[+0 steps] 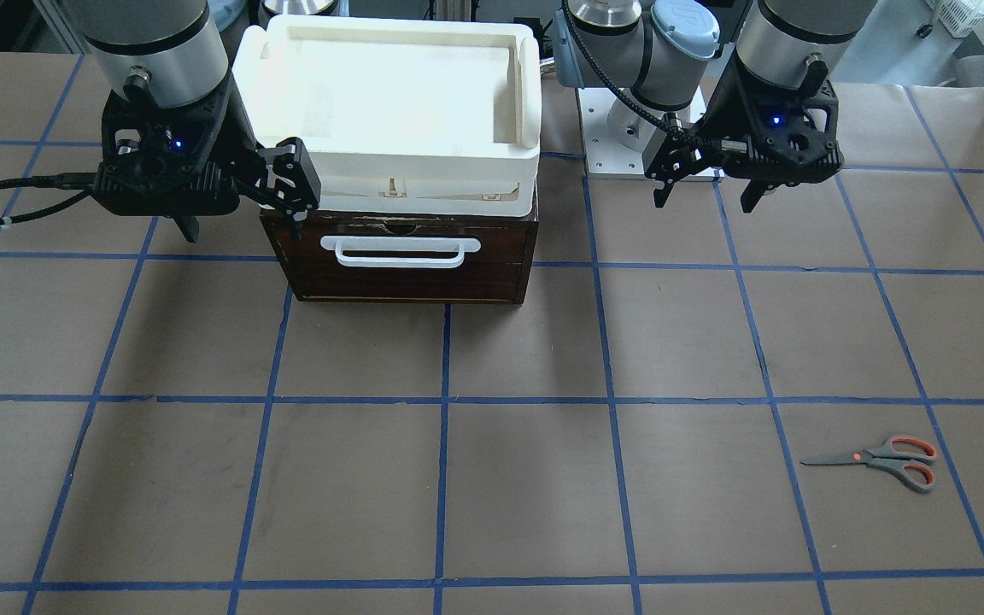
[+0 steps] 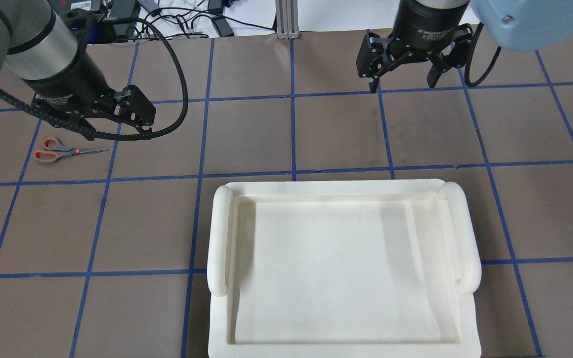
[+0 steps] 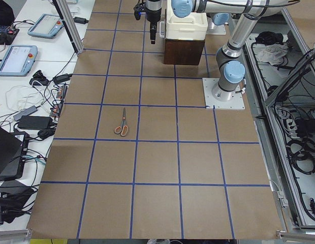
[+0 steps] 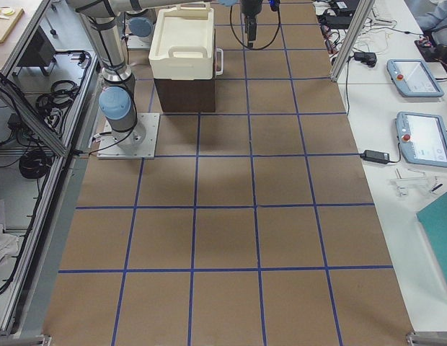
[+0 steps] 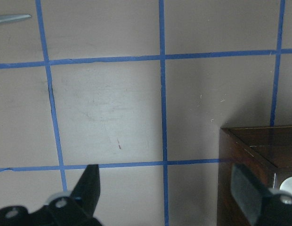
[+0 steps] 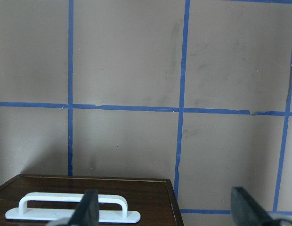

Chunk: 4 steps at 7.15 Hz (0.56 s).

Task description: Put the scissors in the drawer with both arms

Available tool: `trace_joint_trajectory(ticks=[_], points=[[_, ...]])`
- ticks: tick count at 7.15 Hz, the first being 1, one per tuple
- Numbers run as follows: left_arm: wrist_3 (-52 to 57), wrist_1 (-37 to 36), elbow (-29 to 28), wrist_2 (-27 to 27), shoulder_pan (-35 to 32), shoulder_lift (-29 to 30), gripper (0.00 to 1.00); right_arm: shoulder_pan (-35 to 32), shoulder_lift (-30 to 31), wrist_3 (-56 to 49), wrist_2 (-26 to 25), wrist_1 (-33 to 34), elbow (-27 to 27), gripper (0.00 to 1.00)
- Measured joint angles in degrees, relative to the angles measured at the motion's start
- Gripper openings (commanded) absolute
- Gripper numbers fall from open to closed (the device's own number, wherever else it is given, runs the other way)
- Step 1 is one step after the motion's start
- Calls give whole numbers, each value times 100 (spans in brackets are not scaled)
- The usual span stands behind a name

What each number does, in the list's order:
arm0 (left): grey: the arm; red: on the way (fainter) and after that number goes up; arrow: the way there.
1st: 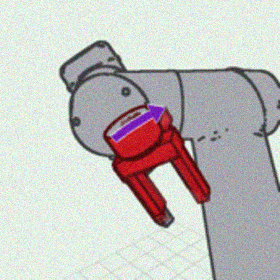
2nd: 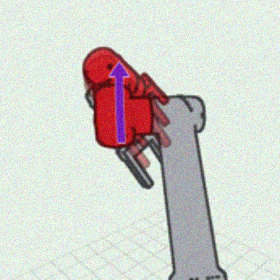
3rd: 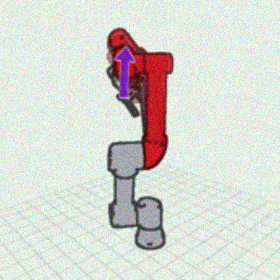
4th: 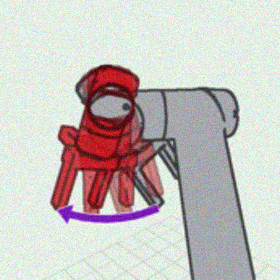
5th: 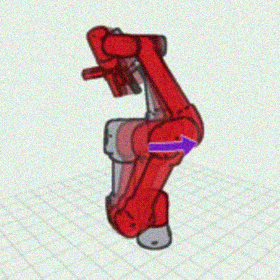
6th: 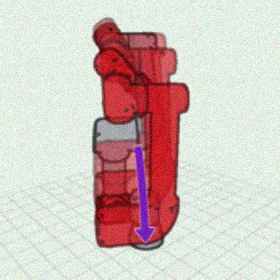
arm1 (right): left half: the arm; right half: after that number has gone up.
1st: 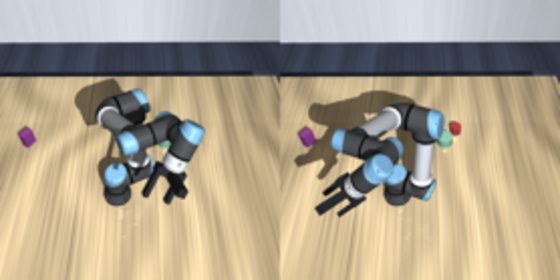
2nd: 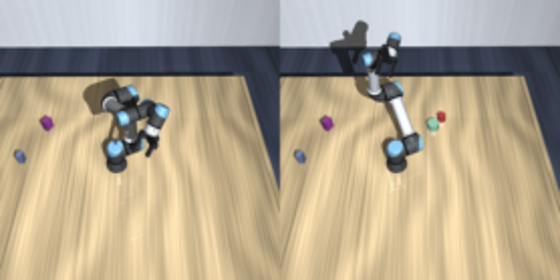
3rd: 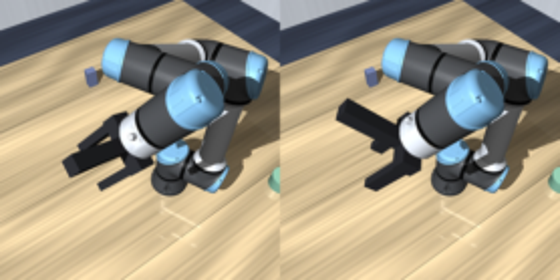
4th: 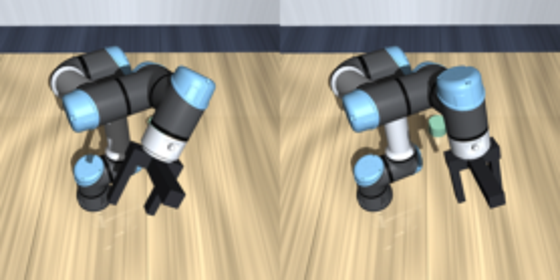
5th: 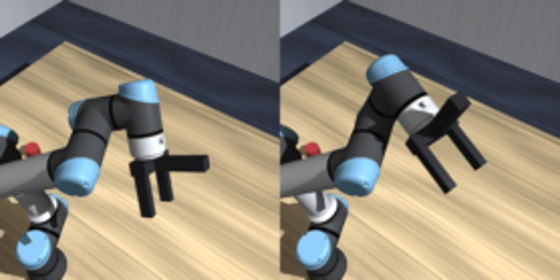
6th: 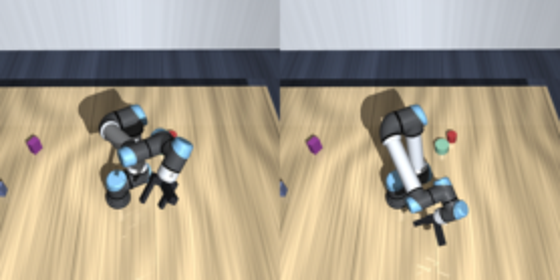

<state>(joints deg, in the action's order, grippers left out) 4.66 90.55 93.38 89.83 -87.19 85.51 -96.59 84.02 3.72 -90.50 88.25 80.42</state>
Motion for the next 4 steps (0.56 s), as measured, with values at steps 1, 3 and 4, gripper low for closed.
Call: trace_joint_trajectory(ticks=[1,3,4], points=[[0,-4,-2,-6,0,6,100,-3,0,7,-4,-10,0,100],[2,-2,-2,-8,0,14,100,-7,-2,-97,-5,-29,14,100],[10,-7,-1,-1,3,25,100,-16,5,-224,-2,-31,66,100]])
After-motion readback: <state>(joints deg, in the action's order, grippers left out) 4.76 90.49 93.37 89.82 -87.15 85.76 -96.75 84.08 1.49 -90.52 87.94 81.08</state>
